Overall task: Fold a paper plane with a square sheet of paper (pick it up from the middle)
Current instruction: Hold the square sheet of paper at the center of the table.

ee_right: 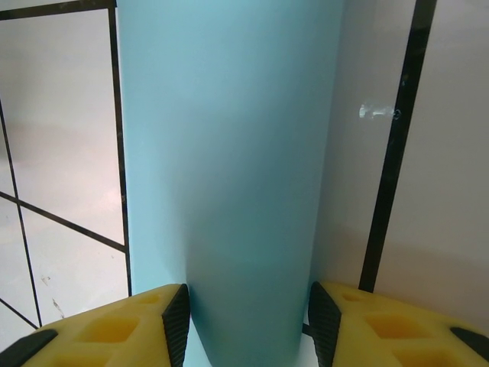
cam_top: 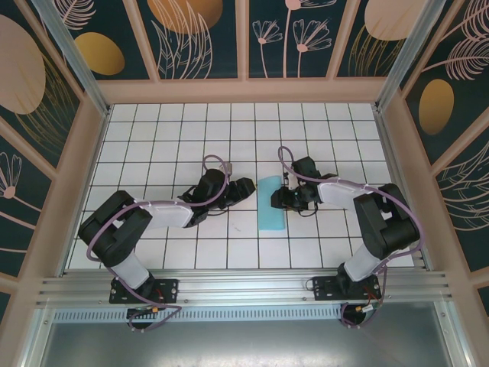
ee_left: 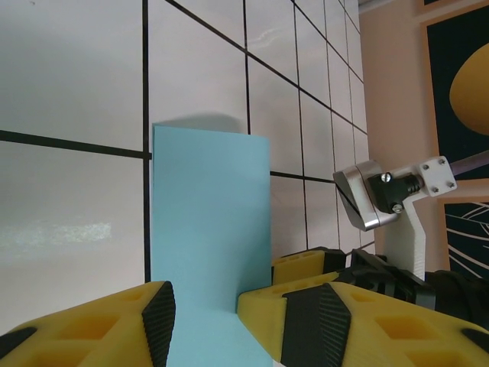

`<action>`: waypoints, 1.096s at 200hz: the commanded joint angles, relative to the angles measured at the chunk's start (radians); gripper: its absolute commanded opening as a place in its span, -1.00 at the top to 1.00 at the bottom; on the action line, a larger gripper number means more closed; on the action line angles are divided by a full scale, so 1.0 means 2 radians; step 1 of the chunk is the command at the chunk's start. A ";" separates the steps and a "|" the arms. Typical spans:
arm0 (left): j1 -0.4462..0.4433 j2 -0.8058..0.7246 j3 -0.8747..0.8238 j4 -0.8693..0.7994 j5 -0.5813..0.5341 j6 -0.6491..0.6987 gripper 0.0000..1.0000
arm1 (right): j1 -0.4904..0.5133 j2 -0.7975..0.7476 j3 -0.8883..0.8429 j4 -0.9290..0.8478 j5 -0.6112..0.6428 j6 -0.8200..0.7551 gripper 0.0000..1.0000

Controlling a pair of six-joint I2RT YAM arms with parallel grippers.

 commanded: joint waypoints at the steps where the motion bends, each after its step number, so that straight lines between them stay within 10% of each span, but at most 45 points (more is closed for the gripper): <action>1: -0.002 0.009 0.011 0.003 0.009 0.006 -0.11 | 0.003 0.016 0.010 -0.013 0.019 0.000 0.03; 219: -0.002 0.018 0.020 -0.001 0.014 0.007 -0.09 | 0.019 0.049 0.010 -0.014 0.063 0.030 0.03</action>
